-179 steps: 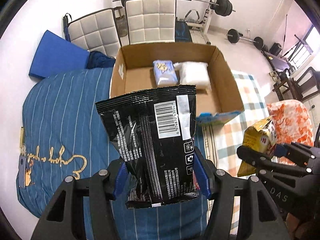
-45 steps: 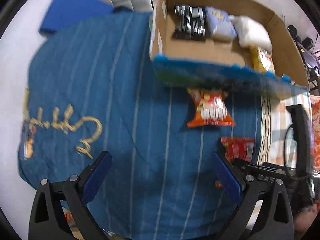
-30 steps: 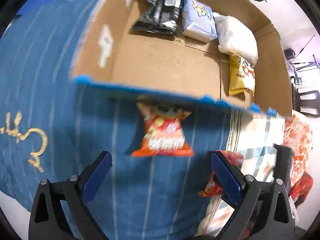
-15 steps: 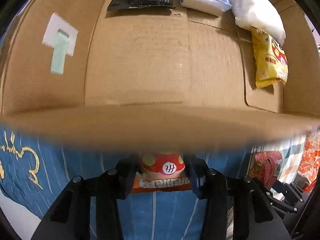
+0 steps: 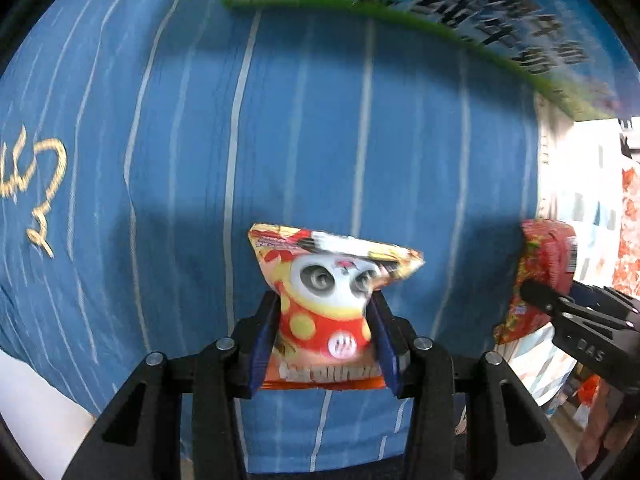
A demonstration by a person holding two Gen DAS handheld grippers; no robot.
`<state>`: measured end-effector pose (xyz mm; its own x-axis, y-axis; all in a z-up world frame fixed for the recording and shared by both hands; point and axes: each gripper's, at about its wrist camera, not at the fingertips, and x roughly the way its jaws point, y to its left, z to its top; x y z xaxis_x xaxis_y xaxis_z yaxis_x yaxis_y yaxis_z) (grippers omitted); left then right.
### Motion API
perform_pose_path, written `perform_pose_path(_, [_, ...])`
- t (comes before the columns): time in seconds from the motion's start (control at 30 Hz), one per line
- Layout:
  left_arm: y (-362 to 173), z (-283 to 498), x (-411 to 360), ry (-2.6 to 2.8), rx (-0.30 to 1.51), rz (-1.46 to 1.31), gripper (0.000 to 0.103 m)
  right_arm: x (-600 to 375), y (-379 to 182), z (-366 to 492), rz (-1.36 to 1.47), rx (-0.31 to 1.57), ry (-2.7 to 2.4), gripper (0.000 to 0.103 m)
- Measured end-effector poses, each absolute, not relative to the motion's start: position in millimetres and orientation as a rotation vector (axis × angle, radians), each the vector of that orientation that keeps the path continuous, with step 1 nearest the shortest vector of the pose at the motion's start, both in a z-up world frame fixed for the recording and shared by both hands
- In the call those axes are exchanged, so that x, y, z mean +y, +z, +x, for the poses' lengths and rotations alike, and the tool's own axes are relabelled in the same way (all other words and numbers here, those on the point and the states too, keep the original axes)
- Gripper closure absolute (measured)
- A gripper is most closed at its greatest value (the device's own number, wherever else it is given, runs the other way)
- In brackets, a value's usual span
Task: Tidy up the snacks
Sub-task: 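Grasp the orange chip bag with left tool while right tool grasps the red bag, then place both bags in the box's empty row and open both tools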
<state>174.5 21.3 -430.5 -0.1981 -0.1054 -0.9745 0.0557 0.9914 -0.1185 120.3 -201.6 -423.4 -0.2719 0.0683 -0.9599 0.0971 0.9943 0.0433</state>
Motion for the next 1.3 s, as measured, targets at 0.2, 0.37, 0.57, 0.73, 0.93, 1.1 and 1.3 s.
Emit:
perform_pose_path(0.2, [-448.4, 169.6, 5.4, -0.152, 1.770, -0.012, 0.055, -191.1, -421.7, 131.4, 0.124, 1.861, -0.038, 0.052])
perform_pose_path(0.37, [-447.6, 184.4, -10.4, -0.137, 1.760, 0.002, 0.055, -203.7, -427.0, 128.1, 0.112, 1.861, -0.043, 0.051])
perform_pose_path(0.57, [-446.9, 176.9, -30.5, -0.133, 1.757, 0.028, 0.054, -194.3, -441.1, 129.4, 0.078, 1.866, -0.046, 0.048])
perform_pose_path(0.73, [-450.0, 176.9, -33.8, -0.127, 1.756, 0.025, 0.055, -186.3, -438.9, 130.4, 0.063, 1.865, -0.044, 0.047])
perform_pose_path(0.93, [-425.5, 174.4, -31.5, -0.119, 1.710, 0.026, 0.057, -188.3, -431.8, 129.9, 0.108, 1.843, -0.017, 0.052])
perform_pose_path(1.1, [-389.5, 172.4, -42.6, -0.140, 1.632, 0.042, 0.057, -186.6, -402.8, 130.4, 0.126, 1.774, 0.008, 0.053])
perform_pose_path(1.3, [-329.4, 170.5, -53.9, -0.176, 1.508, 0.046, 0.057, -184.5, -341.2, 134.4, 0.117, 1.639, 0.038, 0.054])
